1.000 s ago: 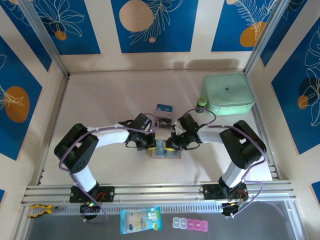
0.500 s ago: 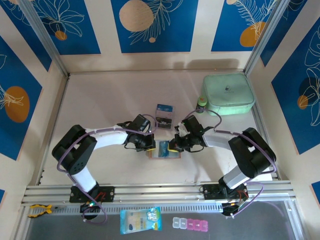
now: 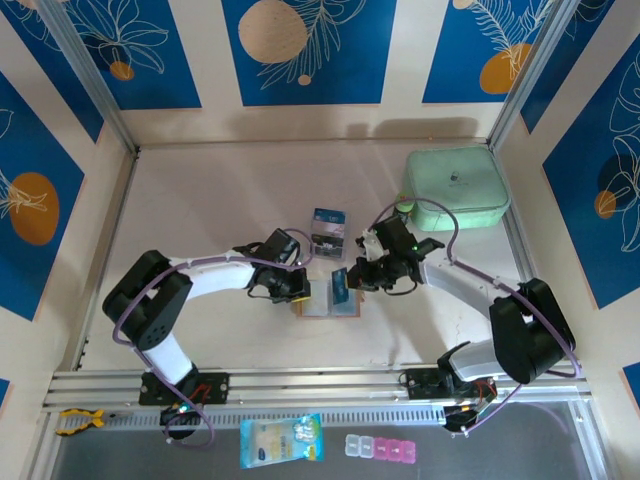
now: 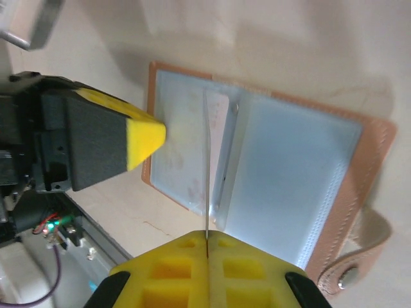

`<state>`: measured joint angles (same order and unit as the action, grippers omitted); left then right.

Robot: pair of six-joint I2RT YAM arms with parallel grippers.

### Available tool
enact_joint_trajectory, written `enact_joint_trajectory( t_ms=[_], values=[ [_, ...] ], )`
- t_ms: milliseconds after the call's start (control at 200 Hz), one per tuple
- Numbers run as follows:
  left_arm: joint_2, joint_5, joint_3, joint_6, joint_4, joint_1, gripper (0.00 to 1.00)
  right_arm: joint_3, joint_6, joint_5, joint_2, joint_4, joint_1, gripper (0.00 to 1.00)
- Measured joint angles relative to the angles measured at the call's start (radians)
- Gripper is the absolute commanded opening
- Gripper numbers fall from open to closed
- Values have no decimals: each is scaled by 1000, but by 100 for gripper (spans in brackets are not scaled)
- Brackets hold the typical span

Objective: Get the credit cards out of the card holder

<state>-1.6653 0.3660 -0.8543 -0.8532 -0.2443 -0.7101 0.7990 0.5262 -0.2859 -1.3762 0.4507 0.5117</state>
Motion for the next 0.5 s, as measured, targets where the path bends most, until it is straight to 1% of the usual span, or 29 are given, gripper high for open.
enact_joint_trajectory(
  t_ms=[185, 500],
  values=[
    [29, 0, 1, 14, -11, 4, 20, 164, -174, 91, -6, 148, -7, 0],
    [97, 0, 11, 44, -12, 21, 21, 420, -559, 213, -114, 290, -16, 0]
  ],
)
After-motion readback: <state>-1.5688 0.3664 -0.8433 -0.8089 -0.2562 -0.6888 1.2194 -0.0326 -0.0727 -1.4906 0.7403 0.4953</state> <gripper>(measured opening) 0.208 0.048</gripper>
